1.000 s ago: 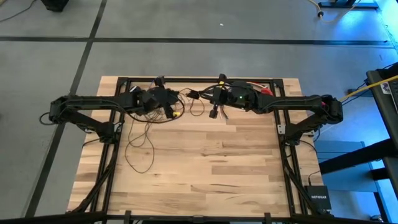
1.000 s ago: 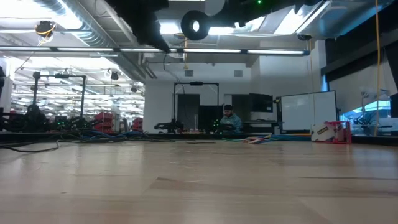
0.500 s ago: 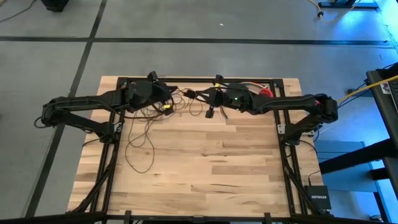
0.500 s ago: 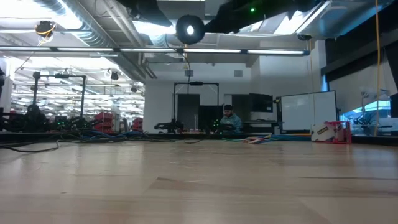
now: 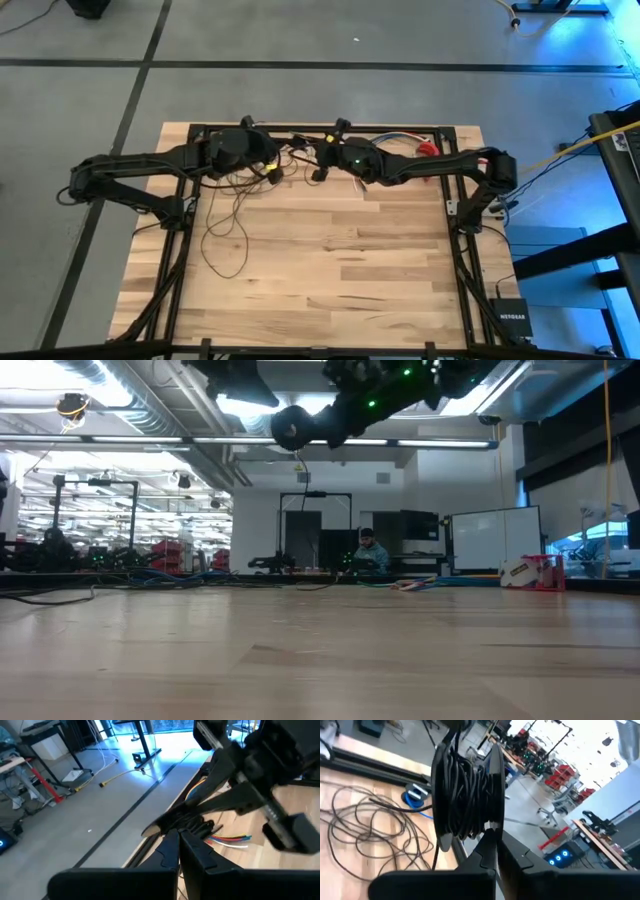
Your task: Coiling cords
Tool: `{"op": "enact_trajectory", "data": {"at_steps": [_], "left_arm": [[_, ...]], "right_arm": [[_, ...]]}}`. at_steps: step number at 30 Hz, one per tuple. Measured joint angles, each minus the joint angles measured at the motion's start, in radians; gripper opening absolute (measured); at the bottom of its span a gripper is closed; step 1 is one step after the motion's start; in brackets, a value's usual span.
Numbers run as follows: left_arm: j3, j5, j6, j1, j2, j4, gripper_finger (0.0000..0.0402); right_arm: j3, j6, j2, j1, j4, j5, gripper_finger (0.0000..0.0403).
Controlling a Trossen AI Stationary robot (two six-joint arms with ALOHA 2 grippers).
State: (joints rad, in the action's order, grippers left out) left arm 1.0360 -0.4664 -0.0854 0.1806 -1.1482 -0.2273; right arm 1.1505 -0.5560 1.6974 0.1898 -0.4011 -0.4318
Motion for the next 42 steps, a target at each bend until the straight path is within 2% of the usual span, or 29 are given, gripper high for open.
{"op": "enact_trajectory", "data": {"at_steps": [7, 12, 21, 25, 34, 38, 42], "left_arm": [[0.002, 0.009, 0.028, -0.003, -0.032, 0.069, 0.0000], [0.002, 0.009, 0.059, -0.004, -0.078, 0.101, 0.0000], [0.002, 0.012, 0.022, -0.010, -0.130, 0.140, 0.0003], [0.002, 0.018, -0.009, -0.021, -0.127, 0.171, 0.0031], [0.002, 0.014, -0.097, -0.055, -0.120, 0.177, 0.0133], [0.004, 0.011, -0.202, -0.078, -0.112, 0.176, 0.0150], [0.023, 0.011, -0.294, -0.104, -0.107, 0.178, 0.0151]], "right_arm": [[0.037, 0.002, 0.041, 0.000, 0.004, -0.054, 0.0005], [0.037, 0.027, 0.041, 0.000, 0.001, -0.059, 0.0005], [0.035, 0.032, 0.042, 0.002, 0.005, -0.055, 0.0005], [0.035, 0.036, 0.042, 0.000, 0.000, -0.047, 0.0005], [0.035, 0.037, 0.042, 0.000, -0.005, -0.045, 0.0005], [0.036, 0.036, 0.042, 0.000, 0.001, -0.045, 0.0005], [0.036, 0.036, 0.042, 0.000, 0.003, -0.045, 0.0005]]}}
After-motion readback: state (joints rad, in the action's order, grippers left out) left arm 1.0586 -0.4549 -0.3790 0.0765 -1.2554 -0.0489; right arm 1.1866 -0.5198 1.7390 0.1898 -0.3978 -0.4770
